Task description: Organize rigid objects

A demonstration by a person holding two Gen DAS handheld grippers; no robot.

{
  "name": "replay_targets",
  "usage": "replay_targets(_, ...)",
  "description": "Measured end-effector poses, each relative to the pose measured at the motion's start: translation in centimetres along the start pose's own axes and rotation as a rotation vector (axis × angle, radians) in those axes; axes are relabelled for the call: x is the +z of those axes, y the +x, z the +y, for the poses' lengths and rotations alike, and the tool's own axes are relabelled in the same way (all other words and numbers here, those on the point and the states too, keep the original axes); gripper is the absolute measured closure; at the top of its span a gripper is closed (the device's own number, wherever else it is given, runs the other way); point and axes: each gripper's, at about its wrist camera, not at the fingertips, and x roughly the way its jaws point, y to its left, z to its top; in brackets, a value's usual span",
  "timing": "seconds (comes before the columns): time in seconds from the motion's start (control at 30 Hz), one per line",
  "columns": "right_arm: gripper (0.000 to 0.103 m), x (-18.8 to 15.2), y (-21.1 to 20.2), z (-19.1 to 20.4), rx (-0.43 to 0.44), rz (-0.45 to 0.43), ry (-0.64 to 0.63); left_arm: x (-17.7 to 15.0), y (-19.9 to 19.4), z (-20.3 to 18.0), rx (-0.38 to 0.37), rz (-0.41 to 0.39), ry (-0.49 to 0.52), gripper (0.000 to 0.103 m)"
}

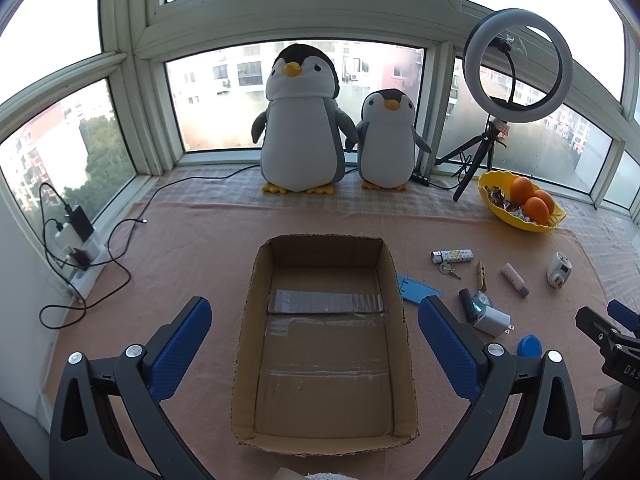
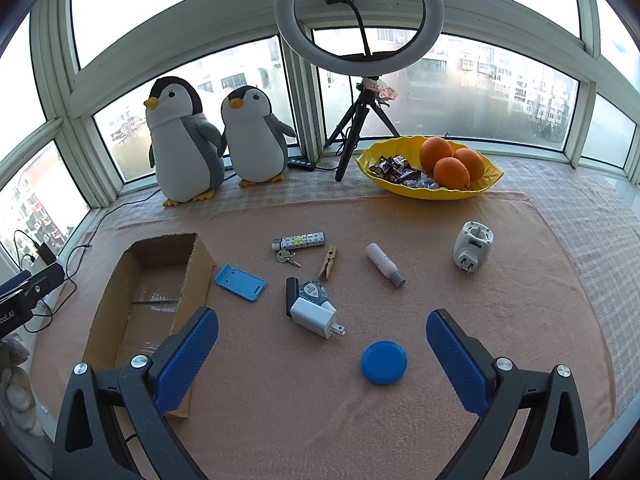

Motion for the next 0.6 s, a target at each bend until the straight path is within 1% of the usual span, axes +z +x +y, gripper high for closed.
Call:
replay_targets(0.17, 0.000, 0.0, 0.1, 0.1, -0.004, -0.007, -0.003, -0.4, 0.7, 0.6, 0.017, 0.015, 0.003, 0.000)
replay_targets(0.3, 0.000, 0.0, 0.2, -0.2, 0.000, -0.017, 0.004, -0.8, 1.5, 1.8, 0.041, 0.031, -0.001, 0.000)
replay_targets(0.47, 0.000, 0.0, 0.5, -1.7, 0.009, -0.026, 0.051, -1.5, 3.4, 4.5, 0.063, 0.089, -0.025, 0.000)
replay_targets(0.6, 0.000, -0.1, 0.5, -2.7, 0.003, -0.045, 0.059, -2.7, 4.7, 6.0, 0.107, 0.128, -0.033, 0.000)
